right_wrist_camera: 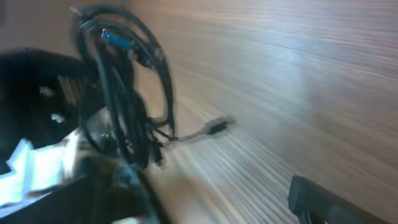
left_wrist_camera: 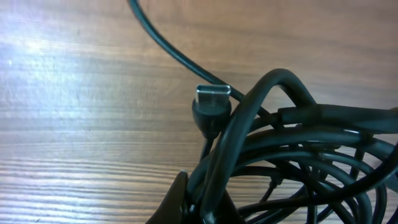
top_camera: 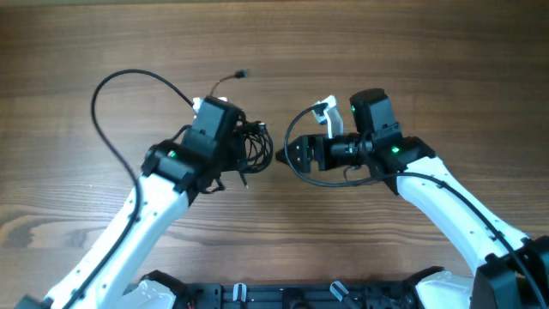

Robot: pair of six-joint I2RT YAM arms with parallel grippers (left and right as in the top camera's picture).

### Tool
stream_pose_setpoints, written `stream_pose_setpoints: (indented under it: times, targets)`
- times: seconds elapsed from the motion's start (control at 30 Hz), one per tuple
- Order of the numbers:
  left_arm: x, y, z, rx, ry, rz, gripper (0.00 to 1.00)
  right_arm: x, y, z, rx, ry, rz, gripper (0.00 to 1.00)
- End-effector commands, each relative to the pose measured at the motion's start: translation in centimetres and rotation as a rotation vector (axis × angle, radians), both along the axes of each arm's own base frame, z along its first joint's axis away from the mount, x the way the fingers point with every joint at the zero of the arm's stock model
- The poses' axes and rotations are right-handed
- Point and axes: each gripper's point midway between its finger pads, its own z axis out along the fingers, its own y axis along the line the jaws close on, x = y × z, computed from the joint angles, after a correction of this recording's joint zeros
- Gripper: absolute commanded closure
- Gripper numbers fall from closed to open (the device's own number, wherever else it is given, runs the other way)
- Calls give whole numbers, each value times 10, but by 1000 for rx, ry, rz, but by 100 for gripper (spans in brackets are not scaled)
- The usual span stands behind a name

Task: Untangle cables

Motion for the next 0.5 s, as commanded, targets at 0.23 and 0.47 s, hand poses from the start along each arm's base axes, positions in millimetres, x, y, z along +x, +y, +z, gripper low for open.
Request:
stream_pose_setpoints:
  times: [0.23,0.47]
  targets:
    - [4,-10,23,-93,-61,-10,96,-5,55,14,43,-164,61,10]
    - [-3,-6,18,-74,-28,-4,96,8,53,8,33,-143,-1,96]
